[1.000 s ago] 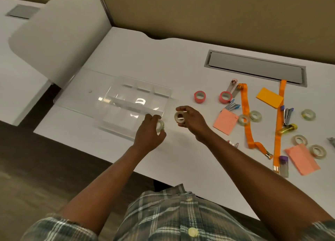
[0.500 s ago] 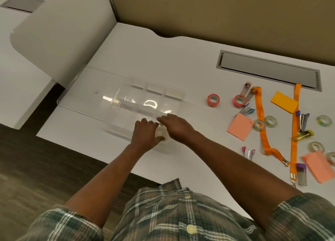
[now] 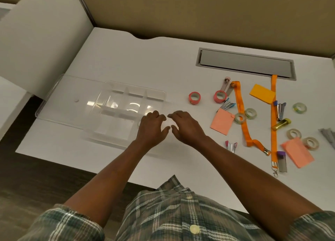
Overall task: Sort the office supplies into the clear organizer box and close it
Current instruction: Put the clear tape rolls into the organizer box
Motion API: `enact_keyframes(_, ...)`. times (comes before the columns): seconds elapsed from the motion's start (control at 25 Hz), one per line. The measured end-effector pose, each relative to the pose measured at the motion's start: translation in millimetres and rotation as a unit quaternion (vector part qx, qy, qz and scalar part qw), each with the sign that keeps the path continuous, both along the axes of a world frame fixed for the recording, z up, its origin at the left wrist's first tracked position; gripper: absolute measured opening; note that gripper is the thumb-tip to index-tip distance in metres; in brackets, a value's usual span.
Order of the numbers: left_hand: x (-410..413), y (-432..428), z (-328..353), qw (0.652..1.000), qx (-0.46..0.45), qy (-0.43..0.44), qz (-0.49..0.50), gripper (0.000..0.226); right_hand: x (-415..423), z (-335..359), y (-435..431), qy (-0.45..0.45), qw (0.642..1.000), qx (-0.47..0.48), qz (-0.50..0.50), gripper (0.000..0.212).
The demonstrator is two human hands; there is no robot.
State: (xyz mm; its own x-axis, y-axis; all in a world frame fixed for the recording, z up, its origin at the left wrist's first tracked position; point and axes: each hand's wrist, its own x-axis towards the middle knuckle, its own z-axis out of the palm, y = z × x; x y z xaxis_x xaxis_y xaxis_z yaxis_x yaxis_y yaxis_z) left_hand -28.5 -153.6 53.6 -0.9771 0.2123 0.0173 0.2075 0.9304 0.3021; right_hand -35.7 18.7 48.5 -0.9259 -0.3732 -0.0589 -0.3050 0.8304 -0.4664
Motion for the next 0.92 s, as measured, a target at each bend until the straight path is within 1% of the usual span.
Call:
enact_keyframes(0.28,-11.9,110.3,1.0,0.996,0.014,-0.022,-0.085,0.039,18.5,-1.4,107.2,0.004,0.997,0.009,-0.079,0.044)
enact_keyframes(0.48,-16.5,183.1,-3.9,0.989,0.005,-0.050,-0.137,0.042,31.0,-7.8,181.2,-0.008,0.990,0.028,-0.137,0.042)
enact_keyframes(0.6,-20.3,219.8,-12.2,0.980,-0.034,-0.069,-0.182,0.046,38.7,-17.2,219.4,-0.017,0.984,0.035,-0.174,0.042)
enact_keyframes(0.76,-22.8,257.0,-23.2,0.961,-0.100,-0.108,-0.235,0.056,38.4,-31.7,263.0,-0.038,0.974,0.074,-0.213,0.050)
enact_keyframes(0.84,-24.2,270.2,-28.3,0.947,-0.136,-0.121,-0.263,0.055,31.7,-37.1,280.1,-0.058,0.971,0.100,-0.208,0.053)
enact_keyframes(0.92,-26.2,277.7,-32.7,0.938,-0.166,-0.136,-0.272,0.052,22.5,-39.4,289.5,-0.079,0.972,0.127,-0.183,0.060)
